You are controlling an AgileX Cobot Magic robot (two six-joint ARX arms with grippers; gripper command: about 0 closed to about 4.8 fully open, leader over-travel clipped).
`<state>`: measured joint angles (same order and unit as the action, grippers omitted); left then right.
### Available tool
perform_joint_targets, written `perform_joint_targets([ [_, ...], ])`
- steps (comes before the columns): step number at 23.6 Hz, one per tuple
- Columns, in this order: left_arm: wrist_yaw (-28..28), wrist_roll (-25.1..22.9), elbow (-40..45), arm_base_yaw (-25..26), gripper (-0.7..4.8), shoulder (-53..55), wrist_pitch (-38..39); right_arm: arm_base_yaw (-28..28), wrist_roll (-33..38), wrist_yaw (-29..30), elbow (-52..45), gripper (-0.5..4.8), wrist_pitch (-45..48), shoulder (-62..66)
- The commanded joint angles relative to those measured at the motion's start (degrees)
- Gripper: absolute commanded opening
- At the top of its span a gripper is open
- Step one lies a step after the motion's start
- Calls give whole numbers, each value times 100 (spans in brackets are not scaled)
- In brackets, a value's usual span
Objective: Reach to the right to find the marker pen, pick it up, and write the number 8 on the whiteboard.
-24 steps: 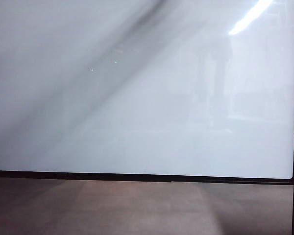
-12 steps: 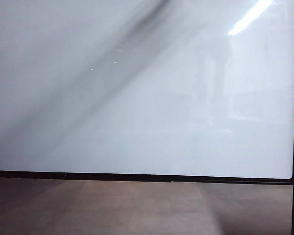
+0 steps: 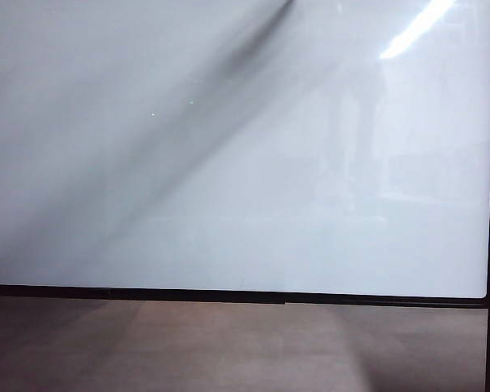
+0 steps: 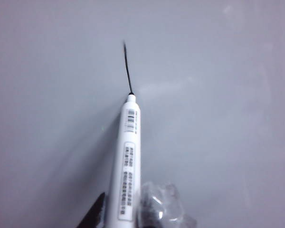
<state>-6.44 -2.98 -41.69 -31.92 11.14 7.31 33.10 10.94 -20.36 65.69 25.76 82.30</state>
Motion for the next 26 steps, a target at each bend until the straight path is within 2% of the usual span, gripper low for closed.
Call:
perform_joint_targets([
  [1, -22, 0, -48, 0, -5, 11, -46, -7, 195, -61, -258, -6, -17, -9],
  [7, -22, 0, -48, 0, -5, 11, -46, -7, 407, -105, -697, -6, 238, -9],
  [22, -20, 0, -48, 0, -5, 11, -48, -96, 402, -719, -822, -6, 273, -33],
  [26, -22, 0, -48, 0, -5, 13, -35, -219, 413, -699, -940, -6, 286, -122],
])
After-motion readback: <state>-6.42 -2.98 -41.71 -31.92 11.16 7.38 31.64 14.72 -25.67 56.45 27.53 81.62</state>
